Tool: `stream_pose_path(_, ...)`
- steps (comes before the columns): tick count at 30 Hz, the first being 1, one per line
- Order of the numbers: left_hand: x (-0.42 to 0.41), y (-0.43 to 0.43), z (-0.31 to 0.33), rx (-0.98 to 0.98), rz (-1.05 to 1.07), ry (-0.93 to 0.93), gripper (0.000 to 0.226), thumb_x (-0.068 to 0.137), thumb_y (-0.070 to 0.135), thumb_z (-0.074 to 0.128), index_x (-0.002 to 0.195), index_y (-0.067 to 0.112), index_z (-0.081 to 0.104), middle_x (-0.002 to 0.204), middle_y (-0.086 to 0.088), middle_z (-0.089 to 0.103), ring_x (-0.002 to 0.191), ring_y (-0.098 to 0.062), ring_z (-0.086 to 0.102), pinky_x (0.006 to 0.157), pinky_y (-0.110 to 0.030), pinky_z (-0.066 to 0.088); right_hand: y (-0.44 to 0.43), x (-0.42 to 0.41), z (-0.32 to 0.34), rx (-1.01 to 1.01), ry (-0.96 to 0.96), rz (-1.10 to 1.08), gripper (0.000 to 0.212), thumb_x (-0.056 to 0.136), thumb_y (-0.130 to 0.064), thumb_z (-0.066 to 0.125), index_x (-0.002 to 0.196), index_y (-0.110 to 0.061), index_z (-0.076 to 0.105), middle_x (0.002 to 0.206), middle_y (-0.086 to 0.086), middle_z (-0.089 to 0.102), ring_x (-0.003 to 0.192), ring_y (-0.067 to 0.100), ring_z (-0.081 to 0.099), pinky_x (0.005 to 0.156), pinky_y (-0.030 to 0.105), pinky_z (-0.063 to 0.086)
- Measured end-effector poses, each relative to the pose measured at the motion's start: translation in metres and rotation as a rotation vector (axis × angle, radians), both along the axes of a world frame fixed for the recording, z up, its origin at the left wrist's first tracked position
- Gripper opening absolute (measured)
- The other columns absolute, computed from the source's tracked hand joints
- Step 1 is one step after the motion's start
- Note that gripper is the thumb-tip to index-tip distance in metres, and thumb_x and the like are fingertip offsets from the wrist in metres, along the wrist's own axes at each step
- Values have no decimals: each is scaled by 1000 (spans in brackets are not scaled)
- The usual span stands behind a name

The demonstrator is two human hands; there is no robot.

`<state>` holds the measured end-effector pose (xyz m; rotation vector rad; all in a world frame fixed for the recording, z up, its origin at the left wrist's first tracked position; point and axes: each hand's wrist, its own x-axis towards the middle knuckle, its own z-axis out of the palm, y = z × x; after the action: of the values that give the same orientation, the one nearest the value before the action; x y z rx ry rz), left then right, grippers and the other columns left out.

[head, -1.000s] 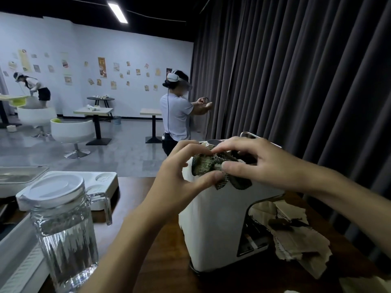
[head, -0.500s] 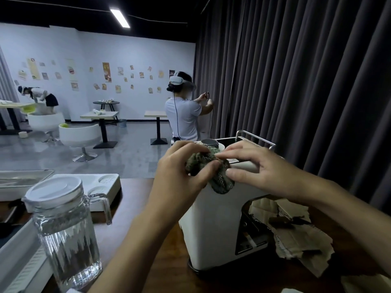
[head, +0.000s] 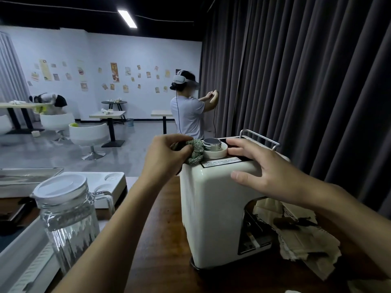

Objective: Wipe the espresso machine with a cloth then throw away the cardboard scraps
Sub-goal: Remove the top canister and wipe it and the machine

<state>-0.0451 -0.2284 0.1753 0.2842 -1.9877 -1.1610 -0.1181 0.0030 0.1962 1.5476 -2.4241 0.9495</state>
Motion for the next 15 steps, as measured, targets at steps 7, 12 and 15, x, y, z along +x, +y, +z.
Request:
stream_pose_path(7,-14,-9,18,-134,-29,-130,19,92,11,69,110,11,77,92,-12,76,72,-5,63,46,-5,33,1,5,3,-20,-78,0,71,87,-31,69,143,-45,29,142,-15,52,124,-7,49,106,22,38)
stream_pose_path(12,5,-4,8,-132,-54,-97,15,94,10,67,105,10,77,52,13,59,34,0,48,40,-8,30,-1,8,5,-8,-64,-28,79,85,-30,72,148,-37,25,142,-16,51,123,0,53,109,32,38)
stream_pose_path(15,21,7,3,-146,-59,-58,13,93,13,69,103,13,77,57,10,63,38,-7,51,45,-13,36,-1,9,4,-5,-28,-52,83,83,-29,75,149,-36,24,142,-18,51,118,-4,55,106,28,40)
